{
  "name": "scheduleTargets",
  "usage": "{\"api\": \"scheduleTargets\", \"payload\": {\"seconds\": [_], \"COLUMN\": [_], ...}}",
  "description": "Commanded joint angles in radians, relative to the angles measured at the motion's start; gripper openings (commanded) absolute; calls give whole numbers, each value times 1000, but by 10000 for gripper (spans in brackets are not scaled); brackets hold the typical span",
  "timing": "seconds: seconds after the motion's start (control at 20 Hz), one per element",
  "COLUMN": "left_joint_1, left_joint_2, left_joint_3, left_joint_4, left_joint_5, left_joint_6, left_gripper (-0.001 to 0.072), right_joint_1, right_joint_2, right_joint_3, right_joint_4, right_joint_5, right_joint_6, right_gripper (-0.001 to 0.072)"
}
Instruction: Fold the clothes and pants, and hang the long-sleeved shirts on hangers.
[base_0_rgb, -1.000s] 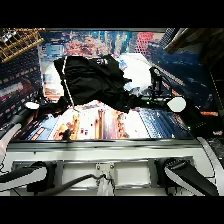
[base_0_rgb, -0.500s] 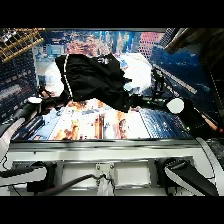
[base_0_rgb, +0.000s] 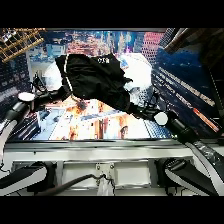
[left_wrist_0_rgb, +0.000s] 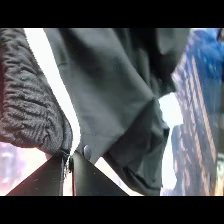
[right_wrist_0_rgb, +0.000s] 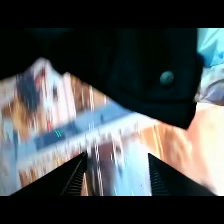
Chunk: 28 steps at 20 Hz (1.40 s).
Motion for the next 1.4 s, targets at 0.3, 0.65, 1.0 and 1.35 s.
{"api": "scheduleTargets", "payload": {"seconds": [0.3,0.65,1.0,1.35], "left_joint_1": [0,0,0,2], "left_joint_2": [120,133,131,88], "left_joint_3": [1,1,1,5], "left_joint_4": [28,64,110,256], "left_joint_5": [-89,-111,-76,-50], "left_joint_6": [3,3,3,14], "left_gripper": [9,9,9,6], "right_joint_1": [11,3,-88,-90], "right_joint_2": [-226,-271,-297,-279], "right_joint_3": [-19,-19,-19,11], "right_joint_4": [126,126,118,16], "right_joint_5": [-198,-343,-341,-332], "right_joint_6": [161,211,222,182], "right_gripper": [512,502,325,28]}}
